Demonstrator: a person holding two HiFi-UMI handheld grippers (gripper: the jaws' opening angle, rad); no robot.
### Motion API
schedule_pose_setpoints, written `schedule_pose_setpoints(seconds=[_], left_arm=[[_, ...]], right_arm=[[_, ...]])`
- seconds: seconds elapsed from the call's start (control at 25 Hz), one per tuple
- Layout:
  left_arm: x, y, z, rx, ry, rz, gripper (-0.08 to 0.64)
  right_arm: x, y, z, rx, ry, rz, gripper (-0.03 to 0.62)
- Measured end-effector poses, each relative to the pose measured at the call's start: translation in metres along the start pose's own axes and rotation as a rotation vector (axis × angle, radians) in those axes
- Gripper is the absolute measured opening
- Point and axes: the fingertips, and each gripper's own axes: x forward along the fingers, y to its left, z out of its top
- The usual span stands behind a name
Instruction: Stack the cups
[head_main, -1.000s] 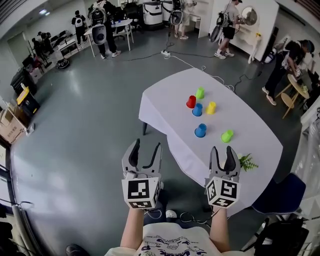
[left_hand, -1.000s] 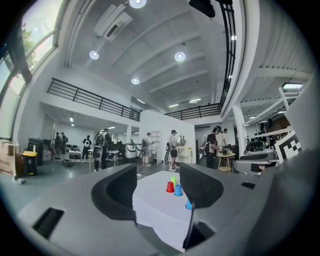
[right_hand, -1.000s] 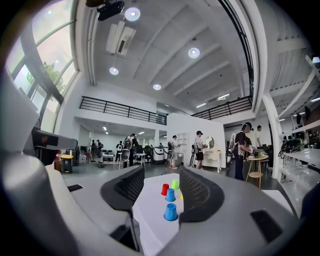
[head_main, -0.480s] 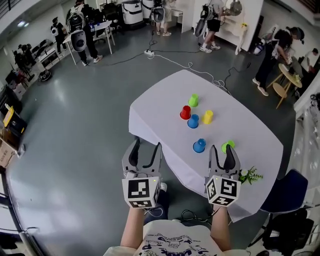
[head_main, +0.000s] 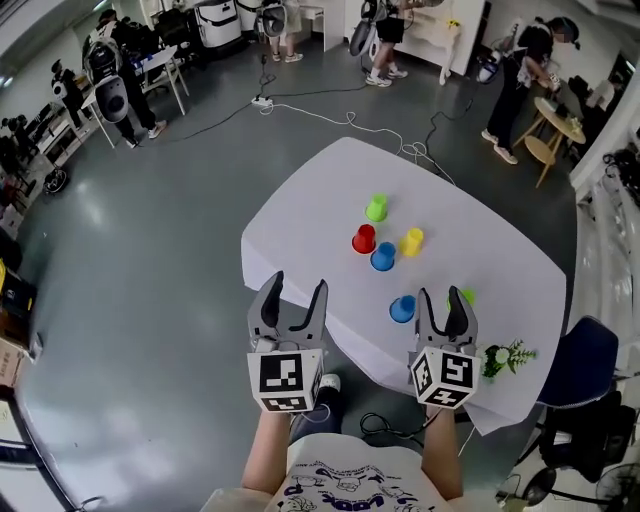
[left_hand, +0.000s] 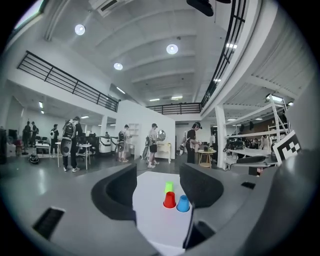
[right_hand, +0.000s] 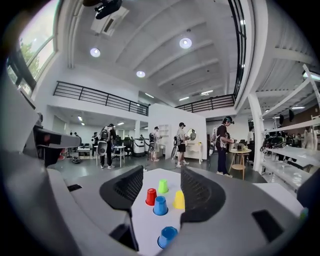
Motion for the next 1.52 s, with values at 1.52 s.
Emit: schedule_pose_setpoints(seconds=[1.52], left_arm=[[0.136, 0.001, -0.161, -0.017, 0.350, -0.065, 0.265]], right_arm=[[0.103, -0.030, -0.239, -0.010, 0.528, 0.017, 0.313]])
